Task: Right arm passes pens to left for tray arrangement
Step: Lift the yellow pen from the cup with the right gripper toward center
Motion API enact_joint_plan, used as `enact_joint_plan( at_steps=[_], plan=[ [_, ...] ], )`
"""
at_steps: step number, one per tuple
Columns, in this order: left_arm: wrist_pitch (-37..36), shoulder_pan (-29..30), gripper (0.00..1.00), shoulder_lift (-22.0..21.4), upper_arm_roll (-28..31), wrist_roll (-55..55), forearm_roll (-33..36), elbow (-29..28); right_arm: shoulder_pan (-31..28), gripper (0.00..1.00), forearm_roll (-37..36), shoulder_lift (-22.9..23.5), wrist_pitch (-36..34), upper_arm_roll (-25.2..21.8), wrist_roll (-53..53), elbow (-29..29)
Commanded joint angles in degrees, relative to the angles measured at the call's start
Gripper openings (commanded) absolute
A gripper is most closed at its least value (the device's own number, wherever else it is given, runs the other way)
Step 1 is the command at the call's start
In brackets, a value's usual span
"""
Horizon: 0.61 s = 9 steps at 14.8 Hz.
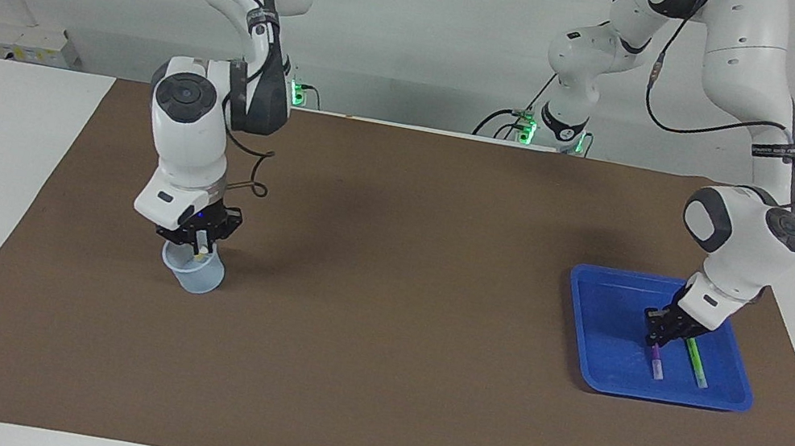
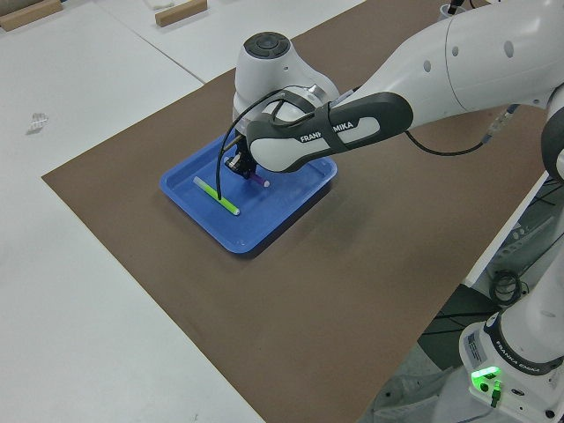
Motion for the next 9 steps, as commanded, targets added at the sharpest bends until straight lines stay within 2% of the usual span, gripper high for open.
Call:
enact_joint_plan(
  at_steps=[1,5,7,9],
  plan=[
    [1.6,0.9,0.23,-0.8,-0.4,0.6,1.3,-2.3,-2.4,0.09,-0.3,-2.0,-2.3,0.7,-3.3,-0.1],
    [1.7,1.0,0.45,-0.8,-0.5,0.1,1.3,-2.3,-2.4,0.09,-0.2,-3.0,-2.9,0.8,-3.3,-0.1],
    [0.7,1.1,0.43,-0.8,-0.4,0.0,1.3,-1.5,-2.7,0.09,0.0,-4.8,-4.5,0.9,-3.4,1.1],
    [-2.0,1.0,0.42,-0.9,-0.5,-0.2,1.2,0.7,-2.9,0.09,2.8,-5.8,-7.2,0.9,-3.5,4.8]
  ],
)
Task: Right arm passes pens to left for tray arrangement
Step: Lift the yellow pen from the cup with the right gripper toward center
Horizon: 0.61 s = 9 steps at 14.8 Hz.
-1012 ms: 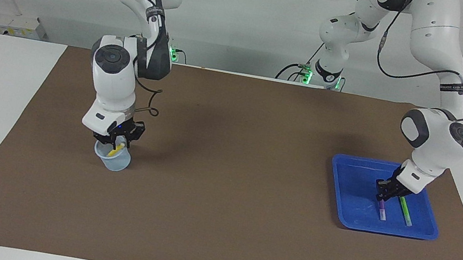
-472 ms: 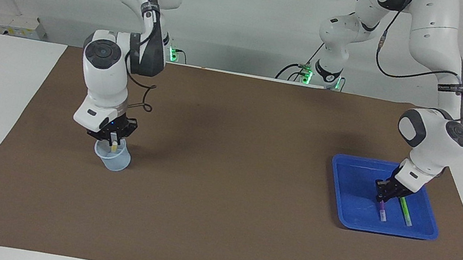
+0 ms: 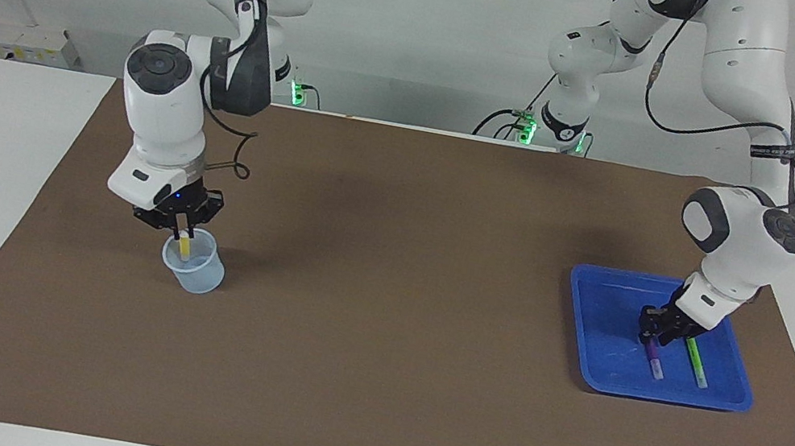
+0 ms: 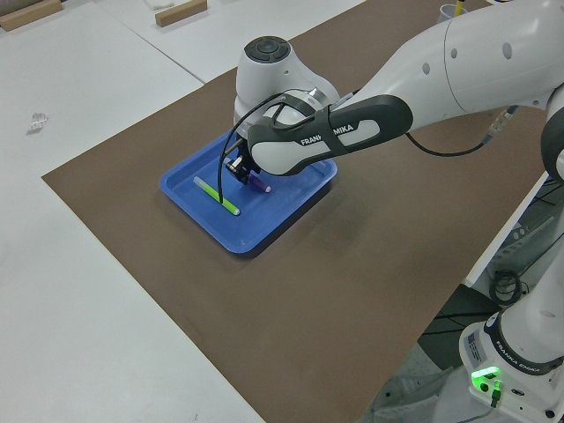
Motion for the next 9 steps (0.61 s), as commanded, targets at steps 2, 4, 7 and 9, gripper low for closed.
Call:
enact_joint_plan(
  at_steps=[2,4,7,9],
  plan=[
    [-9.2,0.4,0.42,-0.9,-0.5,-1.5,1.1,6.6,-1.0,0.09,6.2,-3.2,-6.7,0.8,-1.0,6.9],
    [-13.4,-0.4,0.42,-1.5,-0.5,-5.1,1.1,9.8,-1.0,0.09,9.5,-3.9,-11.5,0.8,-0.4,11.9],
    [-16.6,-0.5,0.42,-2.9,-1.1,-10.4,0.5,12.2,-1.1,0.09,15.0,-3.8,-19.4,0.9,6.6,17.8],
    [-19.3,-0.5,0.48,-5.1,-2.3,-15.8,-1.5,12.4,-0.6,0.09,19.7,-3.8,-19.4,0.8,12.5,17.7]
  ],
)
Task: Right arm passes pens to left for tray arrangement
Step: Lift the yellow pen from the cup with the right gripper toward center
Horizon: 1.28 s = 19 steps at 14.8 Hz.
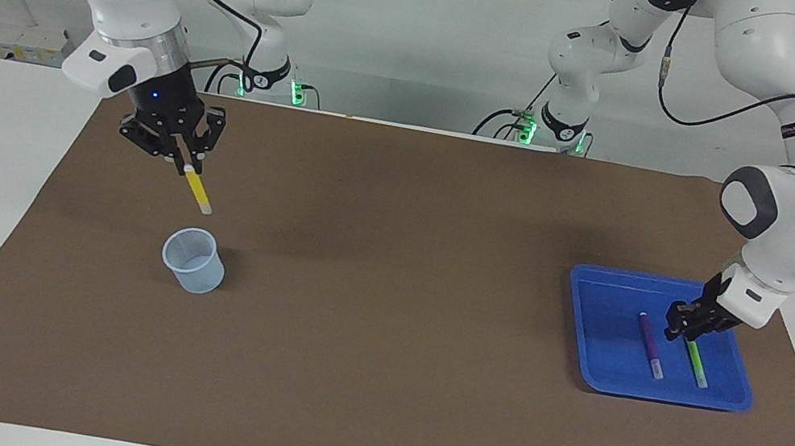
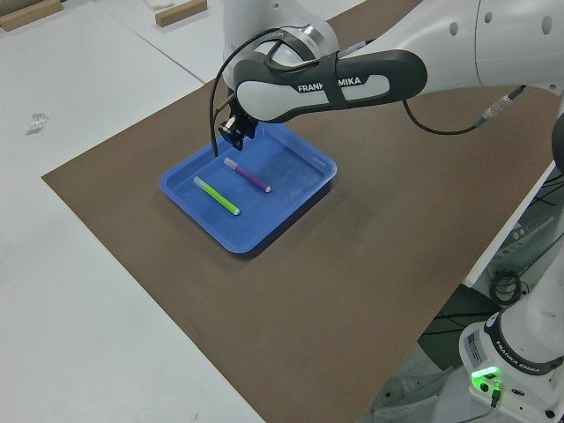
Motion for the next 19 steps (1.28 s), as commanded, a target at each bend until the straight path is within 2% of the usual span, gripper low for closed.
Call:
enact_joint_plan(
  at_steps=[1,3,4,6,9,13,16,19],
  plan=[
    [-5.1,-0.3,0.59,-4.0,-1.6,-7.3,-3.3,0.3,-0.2,0.09,4.2,1.4,-0.6,1.3,9.4,1.4],
    [-8.4,-2.0,0.71,-6.8,-1.8,-16.5,-6.3,0.3,1.6,0.08,9.3,1.7,1.7,1.5,16.8,0.8],
    [-10.3,-3.3,0.73,-8.1,-1.8,-22.3,-6.8,0.4,1.9,0.08,12.4,1.7,3.6,1.5,21.2,-0.4],
    [-13.5,-6.0,1.00,-9.9,-2.0,-31.5,-6.9,0.6,3.1,0.08,19.9,1.7,8.6,1.7,29.4,-3.0],
    [-17.0,-9.5,1.00,-13.2,-2.4,-40.4,-7.7,0.2,7.5,0.08,22.3,2.2,12.0,1.7,41.7,-3.8],
    [-16.0,-12.7,1.00,-15.3,-2.5,-59.2,-17.1,0.4,9.8,0.07,30.4,2.9,16.8,1.7,54.1,-4.7],
    [-15.4,-16.4,1.00,-15.6,-2.8,-73.6,-18.7,0.5,12.3,0.07,30.6,3.0,20.0,1.7,57.8,-5.0],
    [-11.1,-19.3,1.00,-15.8,-3.2,-89.8,-21.3,0.7,14.6,0.07,30.6,3.9,22.9,1.7,61.3,-5.2]
  ],
)
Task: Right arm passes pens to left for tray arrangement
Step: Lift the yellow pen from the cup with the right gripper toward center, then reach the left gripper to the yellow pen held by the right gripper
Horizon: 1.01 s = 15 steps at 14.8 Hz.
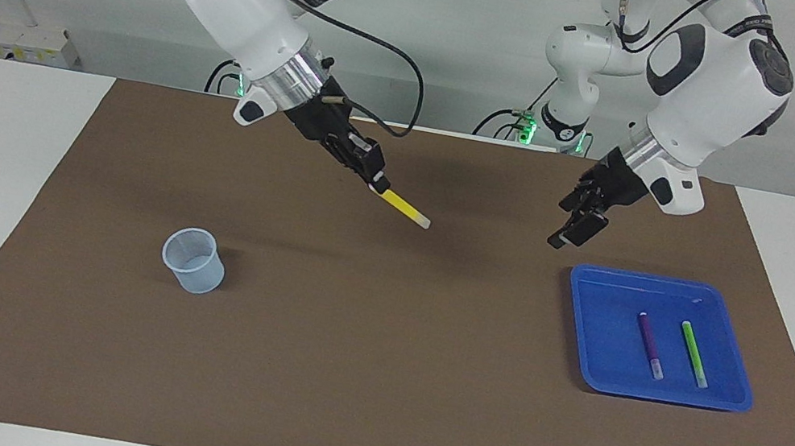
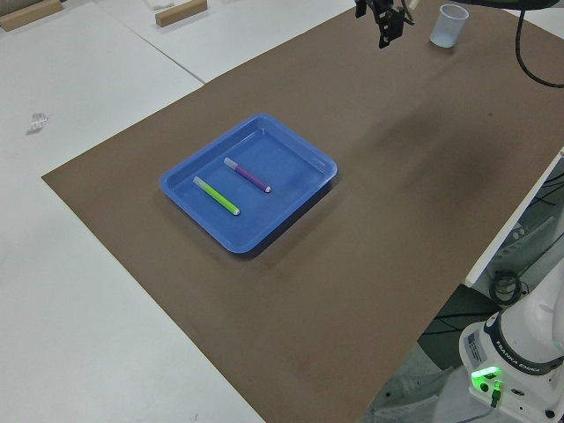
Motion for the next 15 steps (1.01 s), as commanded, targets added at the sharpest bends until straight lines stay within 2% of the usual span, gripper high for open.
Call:
enact_joint_plan(
  at_steps=[1,3,4,8,12,15],
  plan=[
    [4.7,-3.9,1.00,-1.5,-0.5,-16.3,-2.3,-0.3,2.0,0.07,1.5,0.7,3.8,0.0,3.8,-0.8],
    [8.9,-7.4,1.00,-1.4,-0.7,-30.1,-2.1,-0.8,3.8,0.07,1.6,1.3,6.2,0.0,5.9,-0.8],
    [10.5,-9.0,1.00,-1.4,-0.7,-33.7,-2.1,-0.9,4.2,0.07,1.6,1.8,6.7,0.0,6.7,-0.8],
    [15.0,-13.2,1.00,-1.6,-0.8,-38.6,-2.2,-2.8,4.5,0.07,1.4,1.8,6.4,0.0,6.9,-0.9],
    [28.7,-15.3,0.98,-5.2,-0.8,-39.8,-2.2,-13.2,4.4,0.07,1.1,1.8,6.3,0.0,6.7,-0.9],
    [36.6,-16.1,0.96,-4.0,-0.8,-44.2,-2.2,-14.8,4.4,0.07,0.9,1.8,6.2,0.0,6.5,-0.9]
  ],
)
